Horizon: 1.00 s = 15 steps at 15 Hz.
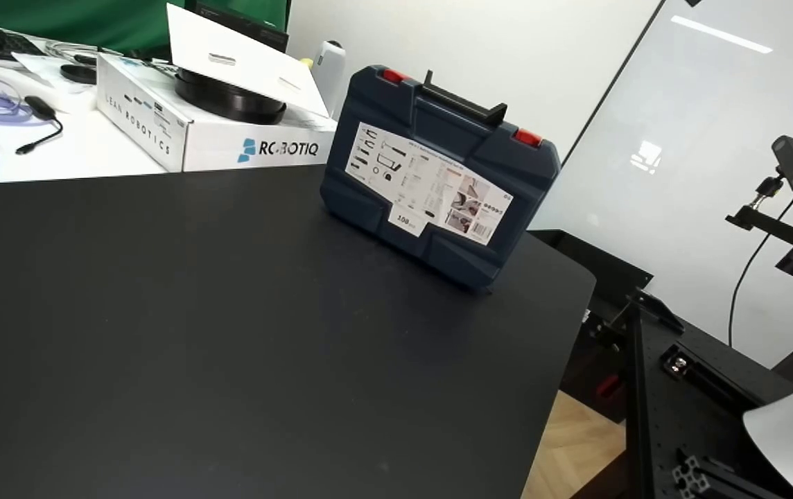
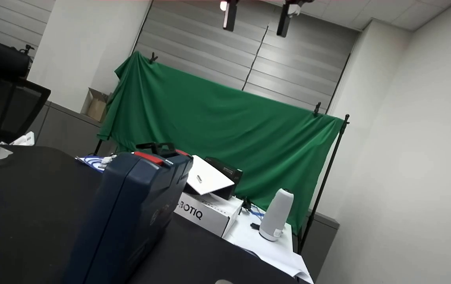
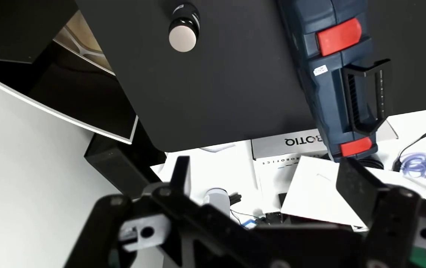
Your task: Move the bottle from right to left, lifting it over the briefcase
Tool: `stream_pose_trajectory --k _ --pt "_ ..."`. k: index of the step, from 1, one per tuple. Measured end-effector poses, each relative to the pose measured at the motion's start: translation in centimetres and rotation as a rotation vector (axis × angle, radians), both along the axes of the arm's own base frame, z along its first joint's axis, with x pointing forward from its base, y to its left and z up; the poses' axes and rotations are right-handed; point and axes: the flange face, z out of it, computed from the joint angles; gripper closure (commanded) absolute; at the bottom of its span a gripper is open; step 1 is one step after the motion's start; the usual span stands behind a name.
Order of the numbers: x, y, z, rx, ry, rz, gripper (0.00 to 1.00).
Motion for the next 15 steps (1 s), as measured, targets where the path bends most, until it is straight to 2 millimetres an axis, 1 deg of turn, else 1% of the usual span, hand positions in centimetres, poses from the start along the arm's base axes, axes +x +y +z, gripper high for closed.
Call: stream_pose_trajectory --k 3,8,10,11,12,13,15 --pt "0.6 1.0 -0.2 -0.007 0.008 0.019 0.00" --pt "0.8 1.0 -0.3 -0.012 0.004 0.021 0.00" --pt "1.9 0.9 -1.1 -0.028 -0.008 0.021 0.00" --pt "2.9 0.8 -2.1 -0.040 -0.011 0.024 0.00" --pt "4.2 0.7 -3.6 -0.049 -0.005 0.026 0.00" --pt "5.5 0.6 -5.5 -0.057 0.009 0.028 0.00" --pt "8.1 0.2 -10.0 -0.069 0.054 0.027 0.00"
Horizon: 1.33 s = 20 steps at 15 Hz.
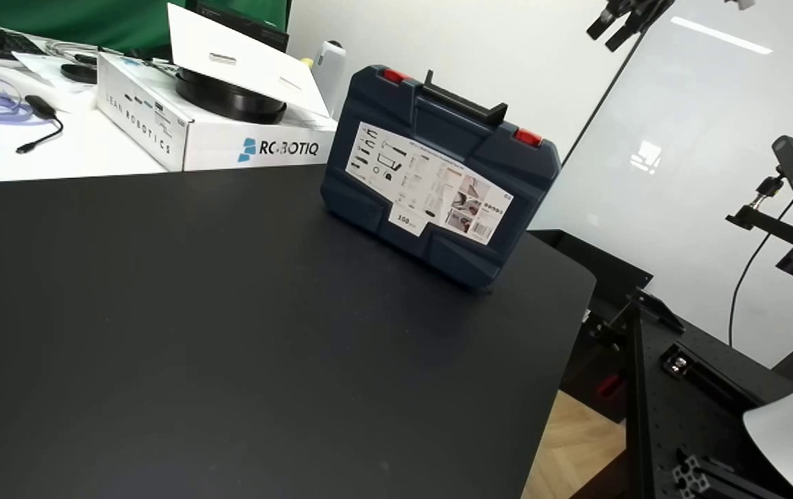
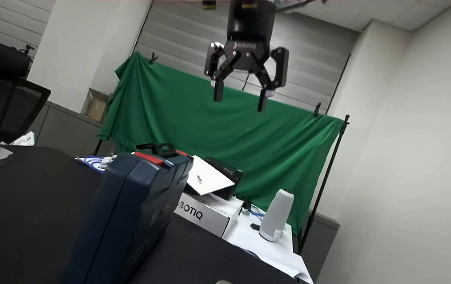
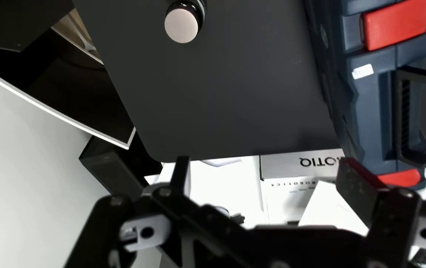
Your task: Move the bottle from right to left, lifting it over the briefcase
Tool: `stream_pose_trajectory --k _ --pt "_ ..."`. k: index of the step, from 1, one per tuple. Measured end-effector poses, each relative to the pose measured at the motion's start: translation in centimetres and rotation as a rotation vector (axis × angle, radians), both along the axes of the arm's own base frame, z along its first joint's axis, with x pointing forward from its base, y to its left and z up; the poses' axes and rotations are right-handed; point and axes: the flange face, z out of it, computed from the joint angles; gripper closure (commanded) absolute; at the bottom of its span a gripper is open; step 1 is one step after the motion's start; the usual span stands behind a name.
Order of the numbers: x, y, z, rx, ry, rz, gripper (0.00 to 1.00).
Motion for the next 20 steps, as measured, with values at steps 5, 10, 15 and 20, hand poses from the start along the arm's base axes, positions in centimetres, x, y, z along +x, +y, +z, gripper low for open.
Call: stream_pose_trajectory --k 5,10,15,20 --pt "2.5 -3.0 -11.4 -0.056 0.165 -0.031 0.00" --pt "1.1 -7.1 -17.7 -0.047 0.265 -0.102 0.00" --pt "-0.4 -9.4 -20.9 0.003 0.244 -0.188 0.00" --pt "-0.1 -10.5 -23.2 0.028 0.214 -0.254 0.00"
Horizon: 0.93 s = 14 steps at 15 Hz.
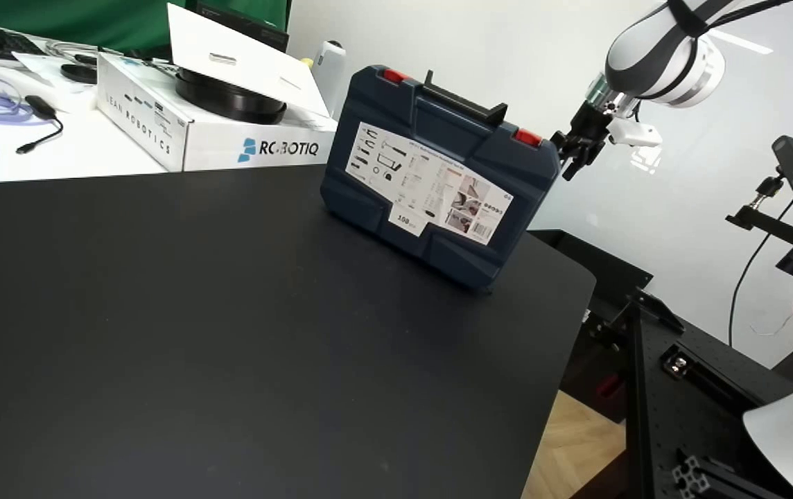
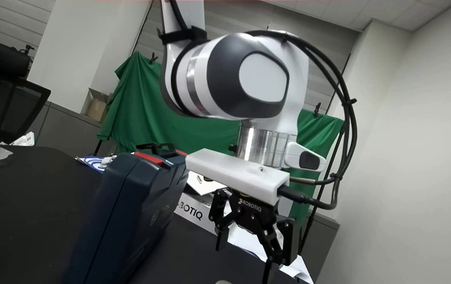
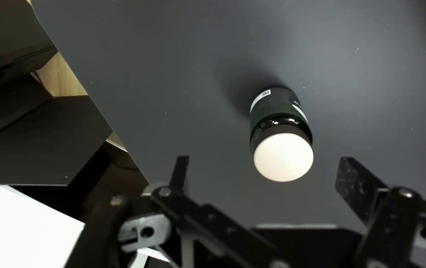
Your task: Move the bottle from right to left, lifting it over the briefcase
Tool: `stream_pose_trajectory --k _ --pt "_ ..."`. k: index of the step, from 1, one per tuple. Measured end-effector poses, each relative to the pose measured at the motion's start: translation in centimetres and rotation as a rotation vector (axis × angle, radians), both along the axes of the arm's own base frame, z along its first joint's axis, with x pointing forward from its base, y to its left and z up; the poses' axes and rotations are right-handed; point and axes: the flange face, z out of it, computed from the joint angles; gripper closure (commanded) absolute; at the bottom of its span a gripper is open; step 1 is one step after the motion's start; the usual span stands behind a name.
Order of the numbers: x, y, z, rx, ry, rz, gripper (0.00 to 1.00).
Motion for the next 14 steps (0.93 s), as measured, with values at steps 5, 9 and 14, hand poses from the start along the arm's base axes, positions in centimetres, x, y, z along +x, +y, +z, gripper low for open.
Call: stream_pose_trajectory --k 5,9,14 --pt "1.1 -1.0 -1.5 -0.034 -0.064 -0.071 0.00" --pt "1.6 -1.6 -2.7 -0.048 -0.116 -0.201 0.00" --pt "1.6 -1.7 -4.7 -0.030 -0.135 -0.388 0.00"
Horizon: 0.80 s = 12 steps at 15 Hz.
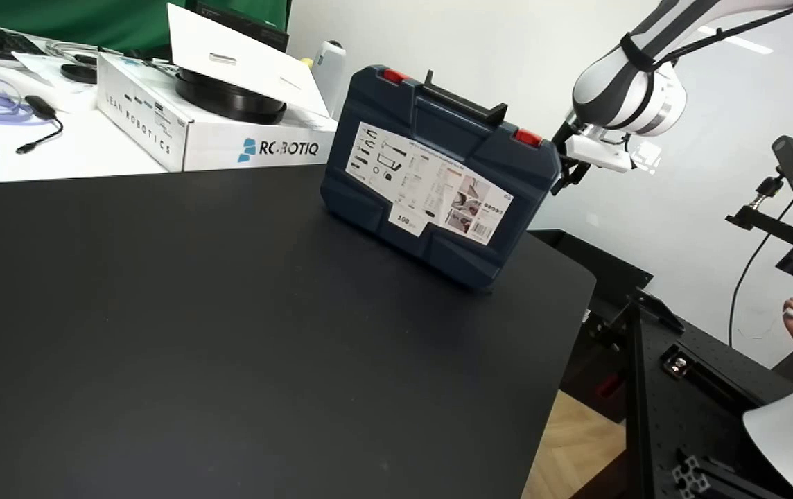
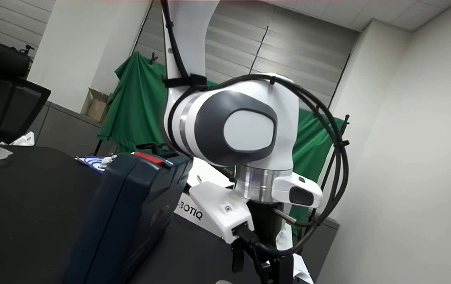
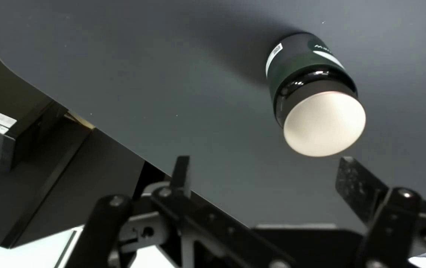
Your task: Move the bottle from right to left, lifting it over the briefcase
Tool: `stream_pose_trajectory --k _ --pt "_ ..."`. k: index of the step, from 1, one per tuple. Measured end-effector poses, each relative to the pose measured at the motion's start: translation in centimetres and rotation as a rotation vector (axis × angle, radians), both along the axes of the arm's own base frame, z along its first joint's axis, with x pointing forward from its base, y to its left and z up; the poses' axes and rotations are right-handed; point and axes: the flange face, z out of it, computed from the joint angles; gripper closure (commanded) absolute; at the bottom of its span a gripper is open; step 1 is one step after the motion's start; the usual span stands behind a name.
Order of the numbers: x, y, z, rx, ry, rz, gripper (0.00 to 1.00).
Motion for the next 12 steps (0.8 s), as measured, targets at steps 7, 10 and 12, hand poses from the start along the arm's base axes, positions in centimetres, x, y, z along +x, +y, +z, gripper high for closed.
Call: stream_pose_trajectory --k 7,10,12 --pt "0.8 1.6 -2.3 0.048 0.004 -0.150 0.00" --pt "0.8 1.8 -2.7 0.045 0.015 -0.154 0.00" --pt "0.7 1.7 -2.7 0.044 0.015 -0.156 0.00"
